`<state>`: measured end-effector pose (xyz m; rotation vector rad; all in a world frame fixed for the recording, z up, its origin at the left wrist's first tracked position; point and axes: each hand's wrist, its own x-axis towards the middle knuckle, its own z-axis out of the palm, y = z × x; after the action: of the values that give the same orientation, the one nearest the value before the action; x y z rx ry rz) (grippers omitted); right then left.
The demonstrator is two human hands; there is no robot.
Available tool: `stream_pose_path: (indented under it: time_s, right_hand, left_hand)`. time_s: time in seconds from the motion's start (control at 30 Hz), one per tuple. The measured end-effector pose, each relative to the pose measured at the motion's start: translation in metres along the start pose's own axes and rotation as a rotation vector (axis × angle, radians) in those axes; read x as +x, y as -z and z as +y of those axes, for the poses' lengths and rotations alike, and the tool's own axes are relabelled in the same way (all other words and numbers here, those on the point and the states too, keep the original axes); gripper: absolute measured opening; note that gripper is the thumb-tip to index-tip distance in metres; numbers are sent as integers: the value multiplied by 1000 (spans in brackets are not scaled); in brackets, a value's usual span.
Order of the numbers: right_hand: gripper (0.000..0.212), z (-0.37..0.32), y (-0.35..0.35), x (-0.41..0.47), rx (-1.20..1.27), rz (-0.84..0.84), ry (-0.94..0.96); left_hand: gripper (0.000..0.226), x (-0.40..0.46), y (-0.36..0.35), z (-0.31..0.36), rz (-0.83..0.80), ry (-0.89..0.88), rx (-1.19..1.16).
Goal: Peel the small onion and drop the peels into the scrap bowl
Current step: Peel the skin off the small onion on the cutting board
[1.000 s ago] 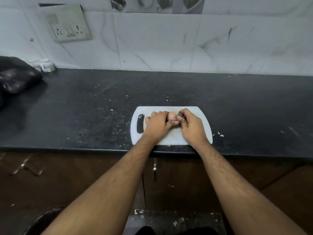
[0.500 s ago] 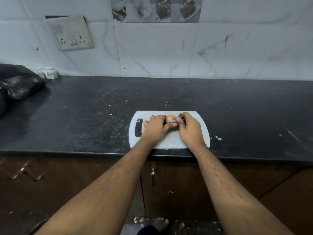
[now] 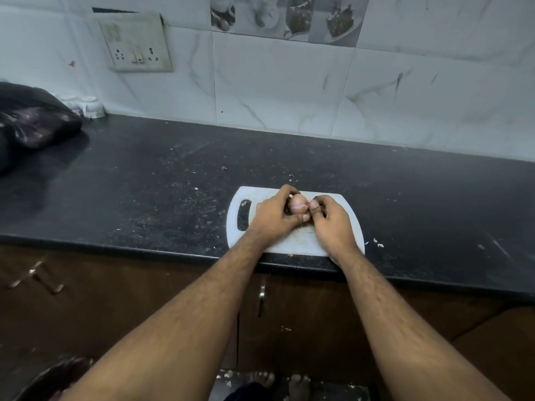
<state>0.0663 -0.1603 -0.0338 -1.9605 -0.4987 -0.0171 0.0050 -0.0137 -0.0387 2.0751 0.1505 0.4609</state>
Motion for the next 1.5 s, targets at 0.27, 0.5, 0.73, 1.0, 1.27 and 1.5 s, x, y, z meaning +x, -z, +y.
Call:
stream_pose_path:
  time_s: [0.27, 0.5, 0.73, 1.0, 1.27, 1.5]
  right_hand:
    - [16, -2, 7, -6, 124, 61, 239]
    - [10, -3, 7, -8, 144, 115, 206]
    - [8, -1, 5, -7, 36, 136, 195]
    - [11, 2, 3, -3, -99, 100, 254]
    - [14, -3, 4, -7, -168, 105, 318]
    - [15, -1, 4, -6, -108, 53, 255]
  left_hand:
    - [38, 2, 0, -3, -51, 53, -182]
    - [23, 1, 2, 1, -129, 53, -294]
    - [26, 2, 3, -3, -162, 44, -306]
    - [27, 1, 3, -2, -156, 43, -273]
    - [33, 1, 1, 1, -110, 68, -239]
    - [50, -1, 1, 4, -13, 46, -73]
